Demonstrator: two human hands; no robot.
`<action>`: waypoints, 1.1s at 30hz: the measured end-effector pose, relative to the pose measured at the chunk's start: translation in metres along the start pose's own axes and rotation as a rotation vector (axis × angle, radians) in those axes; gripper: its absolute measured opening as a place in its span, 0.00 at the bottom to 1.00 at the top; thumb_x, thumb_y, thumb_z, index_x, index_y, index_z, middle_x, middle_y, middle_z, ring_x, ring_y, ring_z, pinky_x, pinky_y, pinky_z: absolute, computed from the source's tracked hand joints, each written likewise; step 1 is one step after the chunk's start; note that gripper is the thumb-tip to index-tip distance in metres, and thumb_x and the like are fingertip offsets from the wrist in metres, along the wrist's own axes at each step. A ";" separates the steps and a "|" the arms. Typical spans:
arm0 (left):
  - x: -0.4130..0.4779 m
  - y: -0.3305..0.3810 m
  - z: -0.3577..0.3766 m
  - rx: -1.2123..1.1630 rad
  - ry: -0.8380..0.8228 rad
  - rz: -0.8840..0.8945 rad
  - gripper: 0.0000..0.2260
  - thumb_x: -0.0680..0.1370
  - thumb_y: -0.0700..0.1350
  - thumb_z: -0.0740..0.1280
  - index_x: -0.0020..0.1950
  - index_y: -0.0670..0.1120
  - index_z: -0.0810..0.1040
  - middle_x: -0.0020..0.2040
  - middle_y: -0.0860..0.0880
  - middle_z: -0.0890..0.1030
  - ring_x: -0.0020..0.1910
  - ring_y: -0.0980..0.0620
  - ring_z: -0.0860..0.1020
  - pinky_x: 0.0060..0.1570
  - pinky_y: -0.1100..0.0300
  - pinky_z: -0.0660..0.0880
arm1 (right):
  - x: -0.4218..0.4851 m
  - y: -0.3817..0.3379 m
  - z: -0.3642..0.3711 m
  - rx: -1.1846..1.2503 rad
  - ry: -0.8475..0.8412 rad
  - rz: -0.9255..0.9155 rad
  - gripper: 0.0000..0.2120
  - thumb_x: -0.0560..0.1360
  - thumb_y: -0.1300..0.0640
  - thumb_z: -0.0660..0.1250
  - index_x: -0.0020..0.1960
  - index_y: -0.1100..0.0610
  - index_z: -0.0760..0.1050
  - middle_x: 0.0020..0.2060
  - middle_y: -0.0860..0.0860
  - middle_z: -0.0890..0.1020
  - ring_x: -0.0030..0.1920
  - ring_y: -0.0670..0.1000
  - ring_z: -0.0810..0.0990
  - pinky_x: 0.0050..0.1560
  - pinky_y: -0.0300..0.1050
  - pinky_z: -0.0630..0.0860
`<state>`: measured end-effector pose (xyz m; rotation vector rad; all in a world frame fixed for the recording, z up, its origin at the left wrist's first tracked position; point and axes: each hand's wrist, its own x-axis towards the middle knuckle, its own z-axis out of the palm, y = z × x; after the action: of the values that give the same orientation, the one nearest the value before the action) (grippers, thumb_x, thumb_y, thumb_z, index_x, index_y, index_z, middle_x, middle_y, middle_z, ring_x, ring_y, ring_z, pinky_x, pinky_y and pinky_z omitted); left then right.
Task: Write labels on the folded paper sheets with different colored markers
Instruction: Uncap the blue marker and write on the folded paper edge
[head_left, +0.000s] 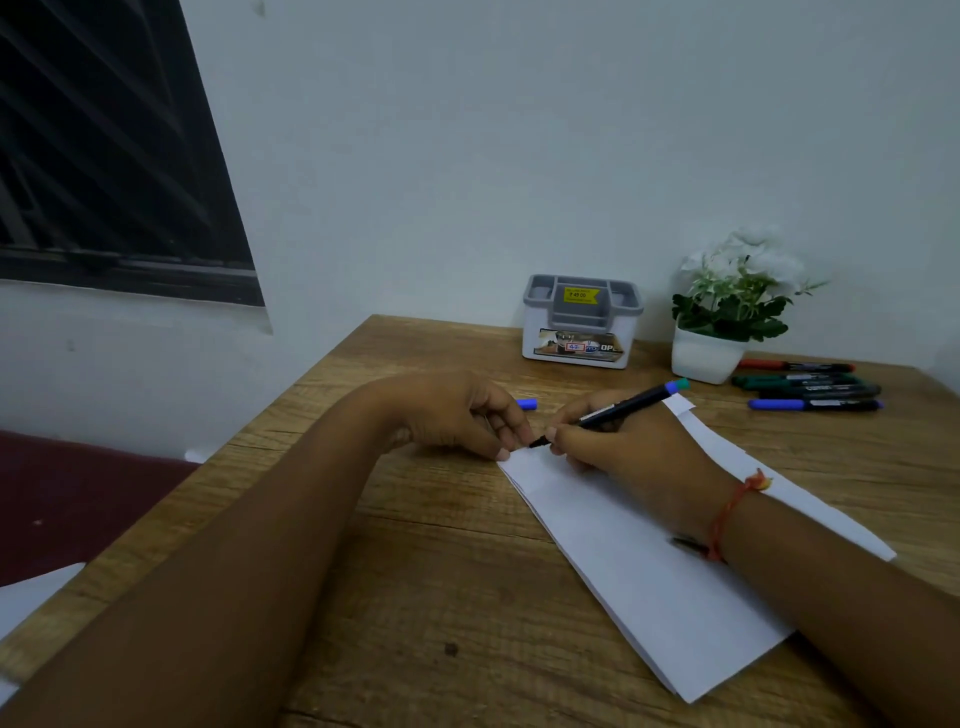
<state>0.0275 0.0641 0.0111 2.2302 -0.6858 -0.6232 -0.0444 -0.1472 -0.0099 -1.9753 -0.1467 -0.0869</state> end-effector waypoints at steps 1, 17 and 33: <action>0.000 0.000 0.000 -0.010 -0.003 -0.002 0.14 0.73 0.37 0.73 0.57 0.49 0.82 0.47 0.52 0.83 0.45 0.61 0.80 0.48 0.67 0.74 | 0.000 -0.001 -0.001 -0.024 -0.008 -0.004 0.03 0.74 0.61 0.74 0.45 0.56 0.86 0.36 0.47 0.86 0.33 0.37 0.79 0.32 0.27 0.73; -0.001 0.000 0.000 -0.035 0.008 -0.001 0.13 0.74 0.36 0.72 0.54 0.51 0.83 0.48 0.51 0.84 0.45 0.61 0.80 0.47 0.69 0.74 | 0.006 0.003 0.013 -0.116 0.003 0.011 0.03 0.72 0.57 0.73 0.42 0.51 0.86 0.42 0.47 0.86 0.46 0.44 0.82 0.47 0.40 0.79; 0.001 -0.003 0.000 -0.055 0.009 0.010 0.13 0.75 0.34 0.70 0.57 0.45 0.83 0.46 0.51 0.84 0.41 0.63 0.79 0.41 0.71 0.73 | 0.006 0.000 0.019 -0.145 0.032 0.034 0.03 0.69 0.52 0.74 0.40 0.50 0.86 0.38 0.49 0.86 0.43 0.46 0.83 0.50 0.54 0.81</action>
<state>0.0289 0.0648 0.0086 2.1768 -0.6675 -0.6198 -0.0381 -0.1292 -0.0167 -2.1193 -0.0878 -0.1101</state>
